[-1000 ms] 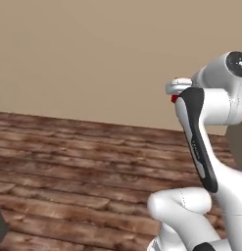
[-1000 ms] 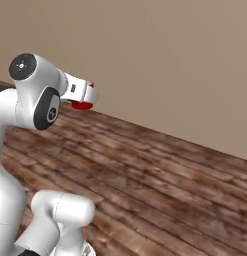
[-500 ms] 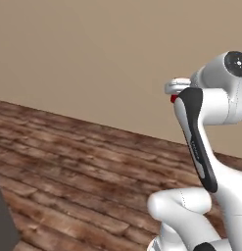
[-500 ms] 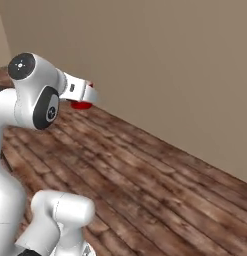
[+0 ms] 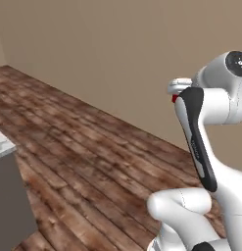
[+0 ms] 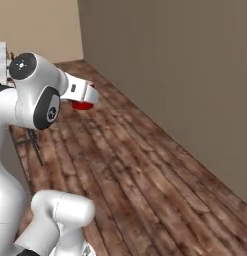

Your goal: There is a tray on the dining counter. Grab the cup, mug, and pitcher and place them on the tray. The pitcher may be placed next to the tray if it cannot fit the tray.

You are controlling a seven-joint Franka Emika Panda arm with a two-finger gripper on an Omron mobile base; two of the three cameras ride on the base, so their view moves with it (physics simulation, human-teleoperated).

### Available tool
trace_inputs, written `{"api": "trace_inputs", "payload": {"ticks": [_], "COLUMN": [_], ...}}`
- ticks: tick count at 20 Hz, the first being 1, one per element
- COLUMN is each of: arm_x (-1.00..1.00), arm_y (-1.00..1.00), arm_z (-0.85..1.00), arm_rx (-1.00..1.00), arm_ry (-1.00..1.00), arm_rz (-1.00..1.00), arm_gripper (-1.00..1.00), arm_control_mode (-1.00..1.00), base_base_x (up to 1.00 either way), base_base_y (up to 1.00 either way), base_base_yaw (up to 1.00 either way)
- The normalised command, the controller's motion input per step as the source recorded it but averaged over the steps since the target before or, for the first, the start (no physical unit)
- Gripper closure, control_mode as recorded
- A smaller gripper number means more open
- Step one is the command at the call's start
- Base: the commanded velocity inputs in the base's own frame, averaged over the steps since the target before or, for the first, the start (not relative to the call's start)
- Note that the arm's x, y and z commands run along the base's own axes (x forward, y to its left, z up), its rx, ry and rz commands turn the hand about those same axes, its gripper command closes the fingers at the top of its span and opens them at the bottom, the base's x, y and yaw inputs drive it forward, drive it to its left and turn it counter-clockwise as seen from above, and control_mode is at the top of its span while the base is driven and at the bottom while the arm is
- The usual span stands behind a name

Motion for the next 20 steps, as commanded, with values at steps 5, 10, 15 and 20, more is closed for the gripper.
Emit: {"api": "trace_inputs", "payload": {"ticks": [5,10,15,20], "arm_x": [0.00,0.00,0.00,0.00], "arm_y": [0.00,0.00,0.00,0.00], "arm_z": [0.00,0.00,0.00,0.00], "arm_rx": [0.00,0.00,0.00,0.00], "arm_ry": [0.00,0.00,0.00,0.00], "arm_rz": [0.00,0.00,0.00,0.00], "arm_gripper": [1.00,1.00,1.00,1.00], "arm_control_mode": [1.00,1.00,1.00,1.00], "base_base_x": [0.66,0.53,0.38,0.39], "base_base_y": [-0.45,-0.51,-0.61,-0.63], "base_base_yaw": [0.59,0.57,0.54,0.55]}}
